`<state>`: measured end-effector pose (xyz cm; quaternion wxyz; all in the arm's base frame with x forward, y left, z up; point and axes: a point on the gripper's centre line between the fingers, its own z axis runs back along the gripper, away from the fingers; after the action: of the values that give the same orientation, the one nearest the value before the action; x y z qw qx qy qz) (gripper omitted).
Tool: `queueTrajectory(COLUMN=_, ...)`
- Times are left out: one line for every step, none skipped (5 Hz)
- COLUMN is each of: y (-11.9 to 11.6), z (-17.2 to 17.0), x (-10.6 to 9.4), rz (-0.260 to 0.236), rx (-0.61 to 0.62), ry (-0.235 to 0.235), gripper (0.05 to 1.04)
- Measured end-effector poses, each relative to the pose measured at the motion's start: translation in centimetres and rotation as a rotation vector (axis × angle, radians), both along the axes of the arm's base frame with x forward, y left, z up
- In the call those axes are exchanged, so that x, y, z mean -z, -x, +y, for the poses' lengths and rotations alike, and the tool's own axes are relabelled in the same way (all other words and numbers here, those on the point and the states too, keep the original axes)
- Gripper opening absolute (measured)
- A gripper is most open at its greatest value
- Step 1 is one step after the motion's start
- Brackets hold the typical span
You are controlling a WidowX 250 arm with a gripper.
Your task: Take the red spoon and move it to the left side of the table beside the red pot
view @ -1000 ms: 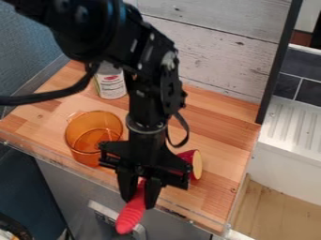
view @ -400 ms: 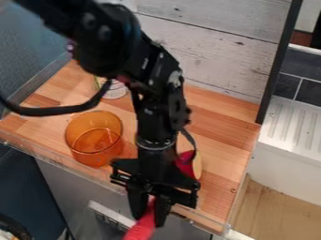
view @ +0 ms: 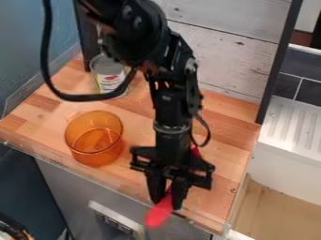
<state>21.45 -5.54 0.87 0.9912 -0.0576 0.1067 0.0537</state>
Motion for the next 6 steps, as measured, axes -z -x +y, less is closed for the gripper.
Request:
queueTrajectory(y=-2.0, z=1.1, x=-0.1, rz=0.003, rx=-0.048, ry=0.027, gripper=0.328)
queueTrajectory(y=-4.3, z=2.4, x=-0.4, rz=-0.016, rx=-0.093, ry=0.020, gripper=0.328)
queueTrajectory(y=-7.1, z=3.6, x=-0.6, rz=-0.032, rx=-0.129, ry=0.026, gripper=0.328)
queueTrajectory(y=-9.6, z=3.9, x=-0.3, rz=-0.034, rx=-0.136, ry=0.037, gripper=0.328)
queueTrajectory(y=-11.2, z=4.3, x=-0.3, rz=-0.048, rx=-0.145, ry=0.015, gripper=0.328)
queueTrajectory(y=-11.9, z=5.5, x=-0.2, rz=-0.059, rx=-0.170, ry=-0.030, gripper=0.328)
